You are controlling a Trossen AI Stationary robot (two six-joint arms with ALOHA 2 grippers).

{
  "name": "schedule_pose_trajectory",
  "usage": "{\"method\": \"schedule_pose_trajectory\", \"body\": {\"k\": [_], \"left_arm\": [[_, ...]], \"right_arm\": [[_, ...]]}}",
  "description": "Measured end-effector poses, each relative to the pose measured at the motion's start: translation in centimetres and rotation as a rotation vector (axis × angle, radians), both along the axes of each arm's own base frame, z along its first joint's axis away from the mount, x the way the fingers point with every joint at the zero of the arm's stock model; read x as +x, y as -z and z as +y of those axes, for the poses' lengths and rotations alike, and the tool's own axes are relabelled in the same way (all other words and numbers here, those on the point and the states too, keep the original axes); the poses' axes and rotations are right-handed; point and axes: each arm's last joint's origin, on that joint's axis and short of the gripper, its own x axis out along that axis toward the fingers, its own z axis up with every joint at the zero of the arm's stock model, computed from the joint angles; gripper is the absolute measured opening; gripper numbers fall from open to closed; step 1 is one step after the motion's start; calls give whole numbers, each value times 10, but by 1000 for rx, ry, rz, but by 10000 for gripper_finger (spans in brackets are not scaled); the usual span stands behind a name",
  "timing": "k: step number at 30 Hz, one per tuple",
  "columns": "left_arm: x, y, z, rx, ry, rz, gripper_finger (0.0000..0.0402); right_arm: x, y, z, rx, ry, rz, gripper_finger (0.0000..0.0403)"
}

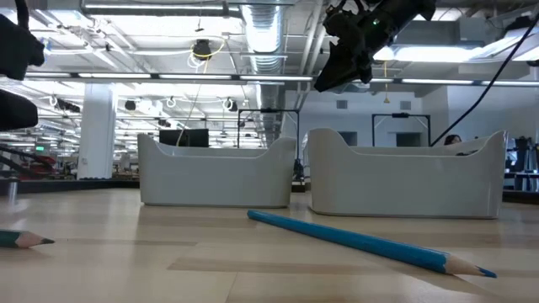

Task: Sort pens & pencils
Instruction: Put the green pencil into the left gray bin

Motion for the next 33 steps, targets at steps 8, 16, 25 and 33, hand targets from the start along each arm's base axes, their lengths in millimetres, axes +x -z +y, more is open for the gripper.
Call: {"method": "schedule_pose_trajectory", "body": {"k": [8,16,25,33], "left_arm": [[3,7,1,-8,-106,31,103],[3,8,2,-15,-160,30,103],[3,8,2,-1,-157,16,103],[3,9,2,-1,-157,17,103]], "right_arm": [[0,0,0,0,0,0,95],[0,0,0,0,0,0,95],[0,0,0,0,-1,0,95],[0,0,0,0,-1,0,95]]}}
